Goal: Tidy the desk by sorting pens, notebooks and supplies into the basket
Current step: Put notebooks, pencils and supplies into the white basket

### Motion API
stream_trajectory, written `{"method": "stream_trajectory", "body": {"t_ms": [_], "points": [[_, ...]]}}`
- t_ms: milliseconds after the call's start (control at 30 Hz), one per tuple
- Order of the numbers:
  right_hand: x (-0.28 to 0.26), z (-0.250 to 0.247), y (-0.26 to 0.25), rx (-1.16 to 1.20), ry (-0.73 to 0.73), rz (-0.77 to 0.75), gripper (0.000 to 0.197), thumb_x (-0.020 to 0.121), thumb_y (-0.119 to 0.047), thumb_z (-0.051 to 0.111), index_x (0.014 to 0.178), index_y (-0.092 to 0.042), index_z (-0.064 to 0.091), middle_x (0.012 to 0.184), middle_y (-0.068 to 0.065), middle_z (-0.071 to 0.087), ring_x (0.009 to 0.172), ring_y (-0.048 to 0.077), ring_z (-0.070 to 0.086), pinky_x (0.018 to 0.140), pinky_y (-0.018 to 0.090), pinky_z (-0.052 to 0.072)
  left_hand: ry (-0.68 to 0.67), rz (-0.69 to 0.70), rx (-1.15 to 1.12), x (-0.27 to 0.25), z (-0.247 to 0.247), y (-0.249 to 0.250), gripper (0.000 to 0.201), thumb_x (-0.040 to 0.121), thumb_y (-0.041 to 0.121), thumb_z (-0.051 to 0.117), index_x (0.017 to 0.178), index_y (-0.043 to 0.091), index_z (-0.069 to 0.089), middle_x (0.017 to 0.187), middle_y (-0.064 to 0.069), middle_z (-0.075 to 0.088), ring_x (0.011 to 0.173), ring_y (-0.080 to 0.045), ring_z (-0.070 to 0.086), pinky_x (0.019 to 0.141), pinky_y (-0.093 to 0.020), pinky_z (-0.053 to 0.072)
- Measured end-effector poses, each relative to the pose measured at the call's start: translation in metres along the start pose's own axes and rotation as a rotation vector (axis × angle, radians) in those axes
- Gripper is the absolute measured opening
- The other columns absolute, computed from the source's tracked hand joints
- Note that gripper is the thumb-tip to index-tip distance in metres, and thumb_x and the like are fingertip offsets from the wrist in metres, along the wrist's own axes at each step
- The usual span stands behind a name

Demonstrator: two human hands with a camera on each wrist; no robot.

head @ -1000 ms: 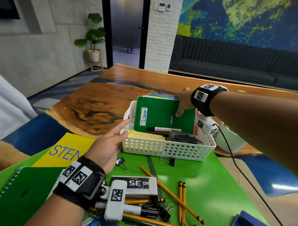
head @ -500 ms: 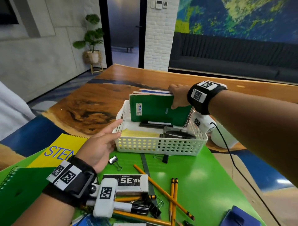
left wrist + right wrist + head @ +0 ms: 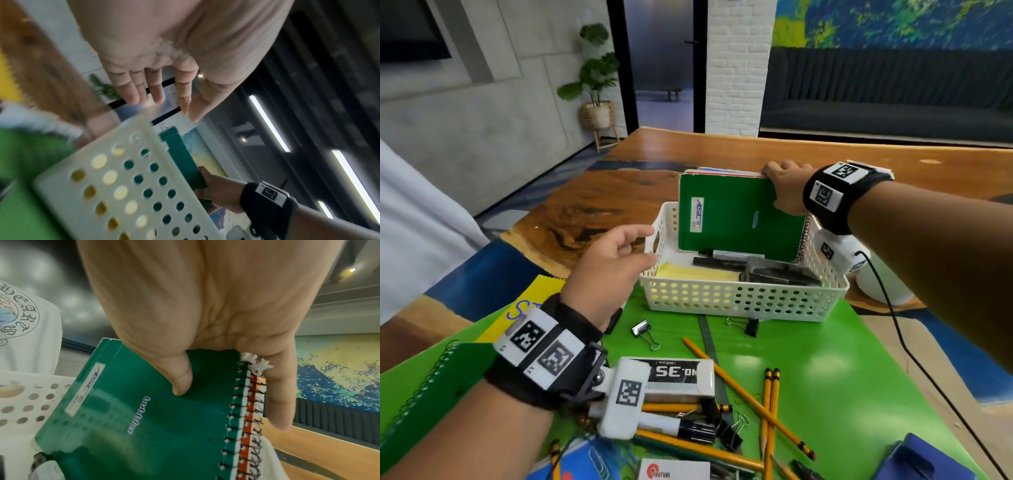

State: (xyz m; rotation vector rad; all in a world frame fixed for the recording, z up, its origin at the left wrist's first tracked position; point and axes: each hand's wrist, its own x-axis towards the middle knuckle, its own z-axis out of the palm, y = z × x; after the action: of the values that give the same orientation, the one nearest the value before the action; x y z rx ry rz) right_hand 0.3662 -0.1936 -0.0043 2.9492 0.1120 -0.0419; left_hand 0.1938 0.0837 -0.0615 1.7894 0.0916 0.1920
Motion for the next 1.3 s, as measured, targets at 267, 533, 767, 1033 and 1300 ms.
{"method": "stream_trajectory", "body": {"t_ms": [267, 533, 767, 1033, 1300], "points": [[-0.012, -0.003, -0.002, -0.008, -0.008, 0.003, 0.068, 0.085, -0.02, 0.058, 0.144, -0.028, 0.025, 0.138, 0.013, 0.04, 0.128, 0.045, 0.042, 0.104, 0.058, 0.042, -0.792, 0.371, 1.101, -0.03, 0.038, 0.052, 0.023, 0.085, 0.043, 0.07, 0.109, 0.041, 0.071, 0.076, 0.016, 0.06, 0.066, 0.003, 0.052, 0.059, -0.018, 0.038], [-0.025, -0.004, 0.005, -0.007, -0.031, -0.078, 0.071, 0.082, -0.027, 0.062, 0.143, -0.027, 0.026, 0.131, 0.011, 0.042, 0.121, 0.041, 0.045, 0.101, 0.056, 0.043, -1.049, 0.452, 1.322, -0.04, 0.092, 0.027, 0.015, 0.092, 0.034, 0.063, 0.104, 0.032, 0.071, 0.102, 0.012, 0.063, 0.097, -0.016, 0.06, 0.084, -0.037, 0.052], [-0.027, -0.006, 0.009, -0.044, -0.071, -0.132, 0.075, 0.083, -0.02, 0.061, 0.147, -0.023, 0.022, 0.134, 0.014, 0.041, 0.118, 0.044, 0.05, 0.097, 0.054, 0.046, -0.804, 0.473, 1.094, 0.0, 0.065, 0.085, 0.008, 0.099, 0.034, 0.055, 0.099, 0.03, 0.061, 0.098, 0.011, 0.06, 0.09, -0.008, 0.057, 0.081, -0.026, 0.045], [-0.026, -0.007, 0.007, -0.065, -0.1, -0.125, 0.07, 0.084, -0.009, 0.043, 0.148, -0.025, 0.019, 0.136, 0.014, 0.039, 0.119, 0.043, 0.049, 0.097, 0.057, 0.047, -0.587, 0.324, 1.417, 0.078, 0.075, 0.078, 0.009, 0.1, 0.026, 0.054, 0.102, 0.023, 0.062, 0.099, 0.005, 0.065, 0.087, -0.017, 0.057, 0.073, -0.029, 0.041], [-0.024, 0.001, 0.005, -0.092, -0.079, -0.123, 0.072, 0.087, -0.013, 0.049, 0.151, -0.023, 0.018, 0.136, 0.017, 0.041, 0.119, 0.044, 0.05, 0.097, 0.057, 0.047, -0.644, 0.383, 1.32, 0.079, 0.088, 0.074, 0.016, 0.091, 0.038, 0.068, 0.098, 0.024, 0.068, 0.088, 0.011, 0.065, 0.081, -0.012, 0.059, 0.06, -0.024, 0.04]]}}
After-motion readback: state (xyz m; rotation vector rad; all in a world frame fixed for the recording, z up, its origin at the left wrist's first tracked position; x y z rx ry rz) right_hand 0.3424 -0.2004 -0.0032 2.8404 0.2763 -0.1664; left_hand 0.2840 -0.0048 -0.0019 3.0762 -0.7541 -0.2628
